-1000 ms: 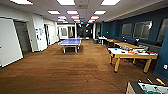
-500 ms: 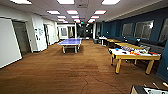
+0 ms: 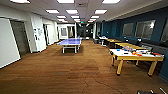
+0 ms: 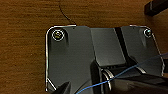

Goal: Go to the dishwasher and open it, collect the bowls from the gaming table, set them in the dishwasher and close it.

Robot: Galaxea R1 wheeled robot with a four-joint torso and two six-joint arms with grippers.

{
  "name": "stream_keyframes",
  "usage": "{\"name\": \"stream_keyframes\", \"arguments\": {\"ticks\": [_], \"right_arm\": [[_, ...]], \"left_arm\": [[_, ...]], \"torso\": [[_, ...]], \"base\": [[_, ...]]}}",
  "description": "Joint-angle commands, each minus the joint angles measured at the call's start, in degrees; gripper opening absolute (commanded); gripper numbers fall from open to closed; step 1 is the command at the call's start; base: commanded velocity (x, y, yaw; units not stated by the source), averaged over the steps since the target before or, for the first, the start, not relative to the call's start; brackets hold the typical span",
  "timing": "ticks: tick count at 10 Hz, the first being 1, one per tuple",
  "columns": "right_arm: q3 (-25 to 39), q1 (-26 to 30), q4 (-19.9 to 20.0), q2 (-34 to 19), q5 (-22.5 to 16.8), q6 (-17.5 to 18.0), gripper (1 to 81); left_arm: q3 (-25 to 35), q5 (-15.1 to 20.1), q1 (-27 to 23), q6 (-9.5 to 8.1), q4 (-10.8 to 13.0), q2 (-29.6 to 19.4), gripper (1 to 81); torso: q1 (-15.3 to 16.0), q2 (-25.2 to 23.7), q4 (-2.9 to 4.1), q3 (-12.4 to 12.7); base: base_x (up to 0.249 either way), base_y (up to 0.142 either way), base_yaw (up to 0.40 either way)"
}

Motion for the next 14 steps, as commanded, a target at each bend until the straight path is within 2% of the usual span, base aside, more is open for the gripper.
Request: {"name": "stream_keyframes", "arguments": {"ticks": [1,14], "right_arm": [[0.25,3.36,0.1,-0.08,-2.75,-0.12,81.1],[0.25,3.19,0.27,0.01,-2.75,-0.03,81.1]], "left_arm": [[-0.1,2.56,-3.56,0.05,-0.08,-0.09,81.1],[-0.1,2.56,-3.56,0.14,0.54,0.62,81.1]], "torso": [[0.0,-0.02,0.0,0.0],[0.02,0.0,0.0,0.0]], "base": [[0.181,0.0,0.0],[0.185,0.0,0.0]]}}
